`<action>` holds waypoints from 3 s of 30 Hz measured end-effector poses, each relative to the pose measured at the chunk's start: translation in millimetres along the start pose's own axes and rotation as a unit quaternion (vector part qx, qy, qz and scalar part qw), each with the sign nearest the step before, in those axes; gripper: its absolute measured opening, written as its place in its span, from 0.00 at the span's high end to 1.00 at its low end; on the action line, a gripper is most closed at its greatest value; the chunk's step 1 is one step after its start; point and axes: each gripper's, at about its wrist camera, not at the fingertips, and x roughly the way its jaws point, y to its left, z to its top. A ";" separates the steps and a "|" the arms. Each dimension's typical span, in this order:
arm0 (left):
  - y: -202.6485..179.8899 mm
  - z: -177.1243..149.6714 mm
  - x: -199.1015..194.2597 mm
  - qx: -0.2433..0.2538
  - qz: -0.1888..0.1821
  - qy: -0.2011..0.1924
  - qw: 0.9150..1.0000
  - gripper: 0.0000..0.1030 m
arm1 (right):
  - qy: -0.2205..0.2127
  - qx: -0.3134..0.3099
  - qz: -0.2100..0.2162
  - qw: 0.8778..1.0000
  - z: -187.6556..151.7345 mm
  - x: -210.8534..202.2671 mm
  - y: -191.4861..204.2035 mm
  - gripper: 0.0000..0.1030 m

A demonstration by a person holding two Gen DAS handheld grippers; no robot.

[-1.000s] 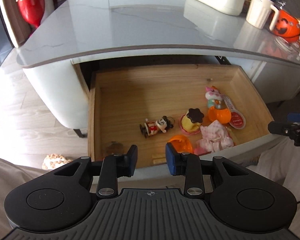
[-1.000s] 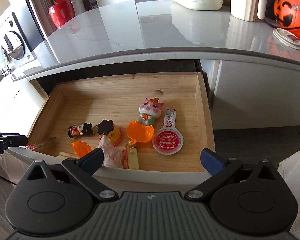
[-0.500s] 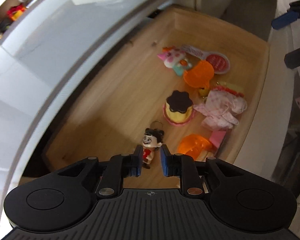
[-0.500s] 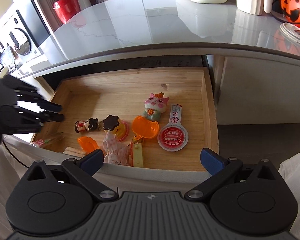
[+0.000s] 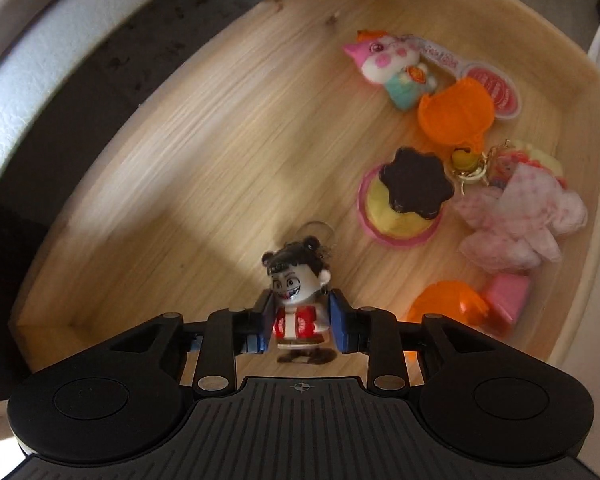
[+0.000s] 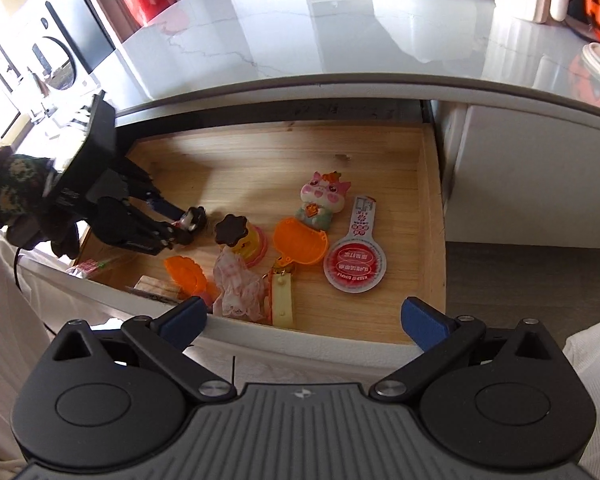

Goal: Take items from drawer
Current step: 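Grasp the red-shirted doll keychain with the left gripper, then grasp the yellow pudding toy with the right gripper while the left gripper holds the doll, then place the doll and pudding toy on the countertop, opening both grippers, then grasp the snack packet in the drawer with the left gripper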

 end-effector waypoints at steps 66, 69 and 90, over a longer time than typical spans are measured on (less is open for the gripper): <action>78.8 105.9 -115.1 -0.262 0.032 -0.258 0.929 0.68 | -0.009 -0.105 -0.014 0.994 257.1 73.7 17.5 0.59; 76.3 103.0 -113.0 -0.247 0.041 -0.271 0.929 0.67 | -0.019 -0.103 -0.008 0.995 259.2 78.5 12.9 0.56; 52.2 32.2 -214.6 -0.147 -0.005 -0.277 0.949 0.69 | -0.137 -0.086 0.057 0.985 153.7 -33.7 -36.2 0.48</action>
